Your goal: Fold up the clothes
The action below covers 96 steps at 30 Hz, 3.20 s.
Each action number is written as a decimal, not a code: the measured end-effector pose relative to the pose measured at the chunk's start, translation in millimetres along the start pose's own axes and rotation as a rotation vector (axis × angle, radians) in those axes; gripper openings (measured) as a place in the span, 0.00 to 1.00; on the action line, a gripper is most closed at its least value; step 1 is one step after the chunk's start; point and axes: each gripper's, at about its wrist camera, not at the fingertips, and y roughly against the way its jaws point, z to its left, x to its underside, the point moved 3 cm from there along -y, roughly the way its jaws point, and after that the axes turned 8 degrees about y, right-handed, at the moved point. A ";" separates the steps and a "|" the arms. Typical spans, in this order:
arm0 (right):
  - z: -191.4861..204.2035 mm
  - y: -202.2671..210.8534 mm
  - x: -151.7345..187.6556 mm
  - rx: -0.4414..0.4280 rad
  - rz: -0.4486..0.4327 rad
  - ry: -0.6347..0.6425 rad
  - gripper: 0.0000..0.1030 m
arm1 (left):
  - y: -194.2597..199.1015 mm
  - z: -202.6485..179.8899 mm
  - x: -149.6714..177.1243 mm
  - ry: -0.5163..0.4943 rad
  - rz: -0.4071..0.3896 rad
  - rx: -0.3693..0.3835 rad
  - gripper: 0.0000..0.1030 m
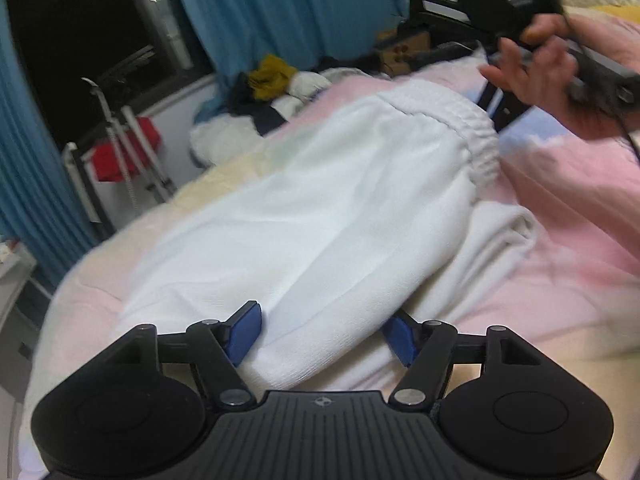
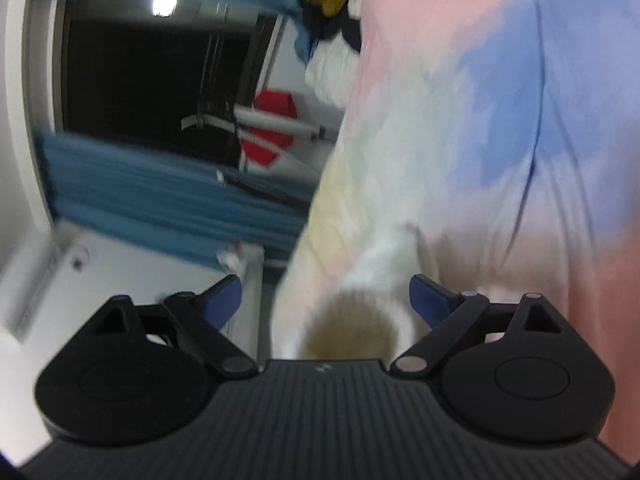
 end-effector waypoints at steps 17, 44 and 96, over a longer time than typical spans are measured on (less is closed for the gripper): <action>40.0 2.5 17.0 0.075 0.110 0.232 0.80 | 3.0 11.1 21.5 0.007 0.017 0.055 0.68; 54.4 -20.5 59.4 0.405 0.020 0.669 0.48 | 11.2 18.1 13.0 0.111 -0.027 0.138 0.69; 18.0 -22.8 127.5 0.241 0.163 0.396 0.92 | 16.8 190.3 53.0 0.933 0.086 0.110 0.96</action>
